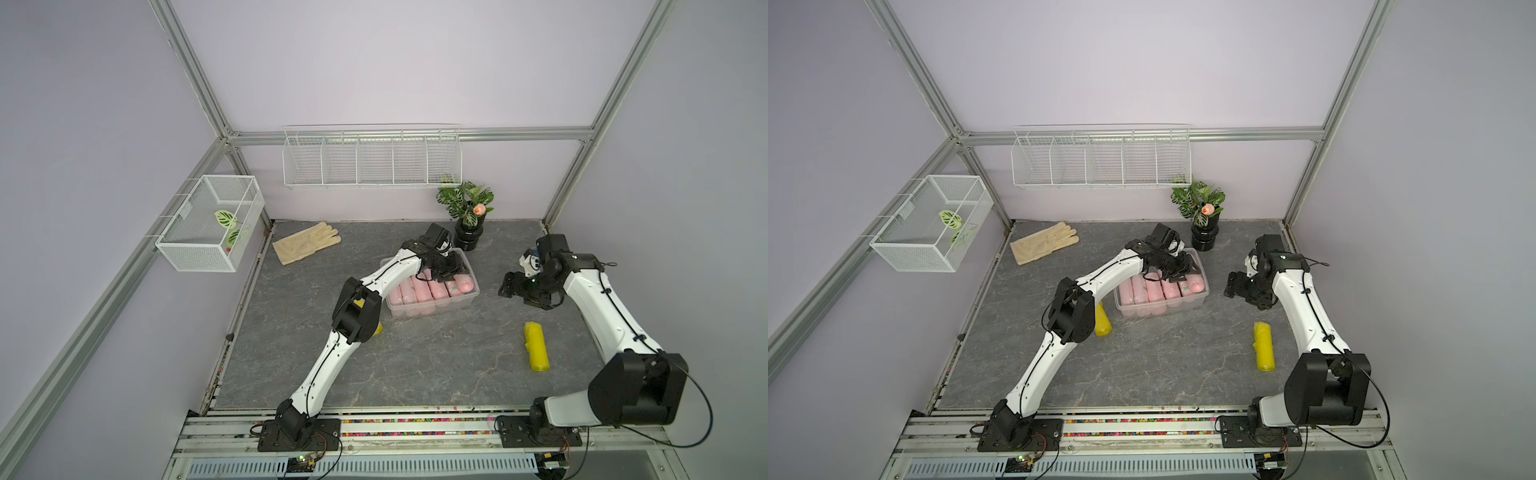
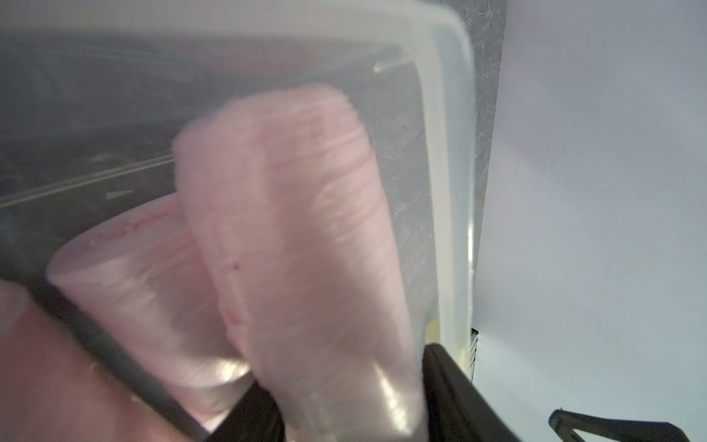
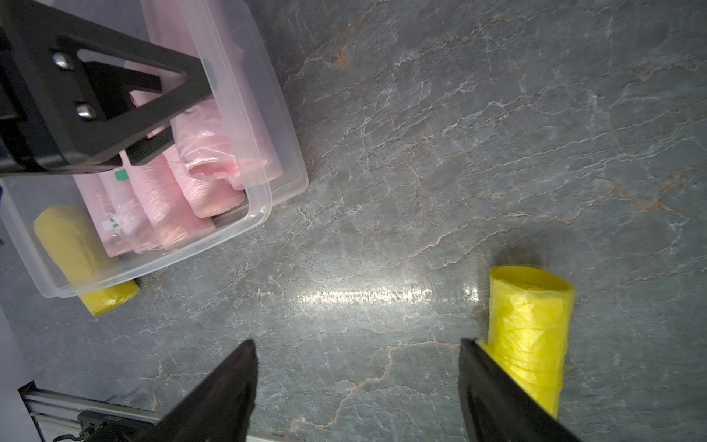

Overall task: Put the roll of trash bags into the storage box
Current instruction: Place the roll of trash bags in the storage box.

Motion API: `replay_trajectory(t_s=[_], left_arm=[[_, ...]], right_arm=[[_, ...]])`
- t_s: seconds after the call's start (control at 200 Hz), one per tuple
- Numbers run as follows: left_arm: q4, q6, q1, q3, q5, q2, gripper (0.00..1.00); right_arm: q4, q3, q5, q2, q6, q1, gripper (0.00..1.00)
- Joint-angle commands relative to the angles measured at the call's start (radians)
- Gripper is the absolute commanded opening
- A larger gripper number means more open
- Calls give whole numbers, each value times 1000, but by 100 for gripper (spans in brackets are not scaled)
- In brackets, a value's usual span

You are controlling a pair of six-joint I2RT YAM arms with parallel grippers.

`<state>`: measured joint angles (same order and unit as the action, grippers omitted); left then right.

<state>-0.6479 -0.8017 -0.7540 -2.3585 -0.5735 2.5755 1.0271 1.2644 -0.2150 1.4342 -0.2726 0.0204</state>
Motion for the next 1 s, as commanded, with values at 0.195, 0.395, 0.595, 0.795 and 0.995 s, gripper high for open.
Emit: replay_trajectory(t_s=[0.195, 0.395, 0.595, 0.795, 0.995], left_arm=[[-45, 66, -8, 11, 40, -59, 64], [-101, 106, -8, 27, 91, -94, 69], [-93, 115, -8, 53, 100, -125, 70], [-102, 152, -8, 79, 131, -181, 71], [-66, 183, -8, 159, 140, -258, 71]], right_arm=[[4, -18, -12, -30, 4, 9, 84], [6, -14, -4, -24, 4, 11, 84], [18, -10, 22, -19, 1, 13, 85], [39, -5, 97, 12, -7, 14, 86], [54, -16, 161, 70, -30, 13, 87]])
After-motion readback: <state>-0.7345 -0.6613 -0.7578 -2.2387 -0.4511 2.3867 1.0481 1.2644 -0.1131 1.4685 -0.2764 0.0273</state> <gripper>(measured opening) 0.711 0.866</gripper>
